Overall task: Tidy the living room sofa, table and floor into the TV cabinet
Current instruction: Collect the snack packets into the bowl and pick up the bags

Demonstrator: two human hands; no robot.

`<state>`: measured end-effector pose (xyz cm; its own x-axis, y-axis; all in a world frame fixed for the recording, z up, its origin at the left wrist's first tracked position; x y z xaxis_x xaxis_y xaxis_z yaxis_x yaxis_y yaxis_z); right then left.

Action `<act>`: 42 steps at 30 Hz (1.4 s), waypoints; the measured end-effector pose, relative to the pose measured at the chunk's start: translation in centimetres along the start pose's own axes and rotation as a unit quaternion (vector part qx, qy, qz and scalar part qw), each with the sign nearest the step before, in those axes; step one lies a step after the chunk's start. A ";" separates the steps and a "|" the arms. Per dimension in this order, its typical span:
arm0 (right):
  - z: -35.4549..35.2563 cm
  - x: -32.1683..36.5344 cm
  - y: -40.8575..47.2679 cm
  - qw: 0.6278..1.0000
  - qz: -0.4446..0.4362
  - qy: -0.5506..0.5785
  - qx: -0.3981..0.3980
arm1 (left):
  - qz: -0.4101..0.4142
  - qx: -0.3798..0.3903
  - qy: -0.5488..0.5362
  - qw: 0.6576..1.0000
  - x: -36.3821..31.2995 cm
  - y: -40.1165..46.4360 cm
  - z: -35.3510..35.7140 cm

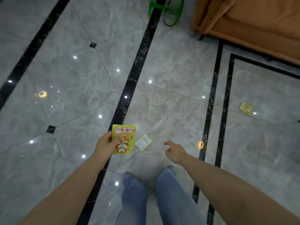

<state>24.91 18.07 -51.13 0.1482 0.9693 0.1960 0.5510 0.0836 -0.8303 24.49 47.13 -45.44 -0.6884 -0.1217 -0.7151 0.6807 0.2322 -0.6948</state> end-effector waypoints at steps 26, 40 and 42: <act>26.2 -0.8 42.1 0.872 -0.219 -0.426 -0.101 | -0.005 -0.061 -0.051 0.997 35.8 30.8 2.2; 22.3 -3.5 40.8 0.973 -0.056 -0.172 -0.141 | 0.004 -0.070 -0.067 0.995 34.2 30.8 3.3; 19.7 -3.5 37.4 0.986 0.011 -0.019 -0.166 | 0.002 -0.076 -0.082 0.994 31.5 28.8 3.8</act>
<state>28.82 22.32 -93.12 0.1356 0.9787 0.1544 0.7877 -0.0120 -0.6160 23.37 46.33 -88.31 -0.6277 -0.2733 -0.7289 0.6283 0.3750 -0.6816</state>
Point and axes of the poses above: each hand's wrist, its own y-axis towards the middle knuckle, its own z-axis out of the palm, x = y × z, the point moved 6 cm from there along y, towards the middle knuckle, and after that the axes turned 15 degrees about -y, right-handed, at the moved point
